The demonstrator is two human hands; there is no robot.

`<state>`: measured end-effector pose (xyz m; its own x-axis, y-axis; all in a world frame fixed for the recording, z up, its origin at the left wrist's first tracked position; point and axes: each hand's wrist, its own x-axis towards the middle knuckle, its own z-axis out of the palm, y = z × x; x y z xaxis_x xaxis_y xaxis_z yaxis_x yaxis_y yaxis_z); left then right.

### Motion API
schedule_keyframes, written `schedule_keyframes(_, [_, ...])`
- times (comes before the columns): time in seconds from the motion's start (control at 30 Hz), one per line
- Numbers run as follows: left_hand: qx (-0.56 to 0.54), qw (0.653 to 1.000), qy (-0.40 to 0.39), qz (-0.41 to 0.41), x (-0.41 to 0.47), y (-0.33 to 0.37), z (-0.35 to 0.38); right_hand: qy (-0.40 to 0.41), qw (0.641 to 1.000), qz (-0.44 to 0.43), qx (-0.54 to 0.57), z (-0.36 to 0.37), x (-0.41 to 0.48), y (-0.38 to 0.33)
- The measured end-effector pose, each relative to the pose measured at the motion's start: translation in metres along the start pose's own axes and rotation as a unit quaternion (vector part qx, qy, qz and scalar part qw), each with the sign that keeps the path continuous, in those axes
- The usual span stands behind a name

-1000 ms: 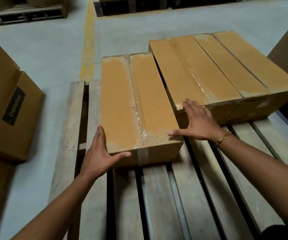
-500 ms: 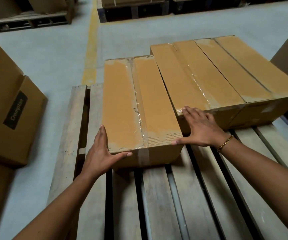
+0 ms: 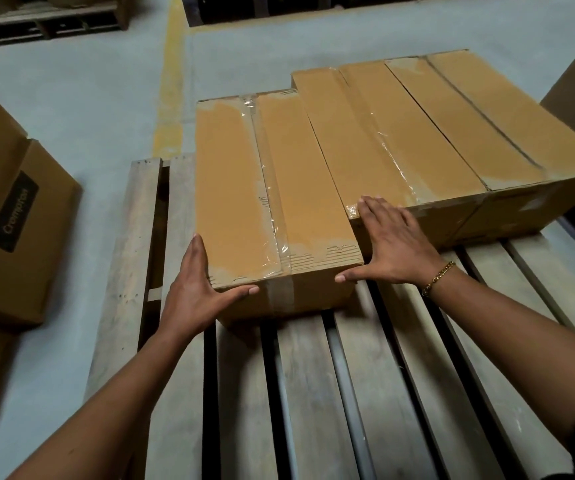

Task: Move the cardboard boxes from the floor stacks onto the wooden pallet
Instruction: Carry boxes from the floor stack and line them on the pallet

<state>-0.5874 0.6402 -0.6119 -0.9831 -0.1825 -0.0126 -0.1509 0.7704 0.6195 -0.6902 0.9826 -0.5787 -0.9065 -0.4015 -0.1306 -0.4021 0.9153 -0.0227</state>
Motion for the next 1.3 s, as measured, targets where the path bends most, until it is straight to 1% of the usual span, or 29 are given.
schedule_keyframes(0.43, [0.017, 1.000, 0.003, -0.012, 0.032, -0.002, 0.000, 0.105, 0.994, 0.031, 0.001, -0.002, 0.013, -0.004])
schedule_keyframes(0.7, [0.020, 1.000, 0.013, 0.005, 0.060, -0.002, -0.002, 0.215, 0.975, 0.046, -0.020, 0.012, 0.027, -0.006])
schedule_keyframes(0.83, [0.024, 0.999, 0.019, 0.016, 0.068, -0.002, -0.002, 0.244, 0.968, 0.054, -0.018, 0.017, 0.032, -0.009])
schedule_keyframes(1.03, [0.034, 0.999, 0.015, 0.001, 0.075, -0.003, -0.004, 0.248, 0.967, 0.059, -0.022, 0.016, 0.037, -0.010])
schedule_keyframes(1.2, [0.022, 1.000, 0.000, 0.006, 0.076, 0.004, -0.010, 0.219, 0.972, 0.080, -0.037, 0.009, 0.040, -0.013])
schedule_keyframes(1.3, [0.016, 1.000, -0.005, -0.004, 0.071, 0.007, -0.015, 0.180, 0.980, 0.081, 0.024, 0.003, 0.039, -0.011])
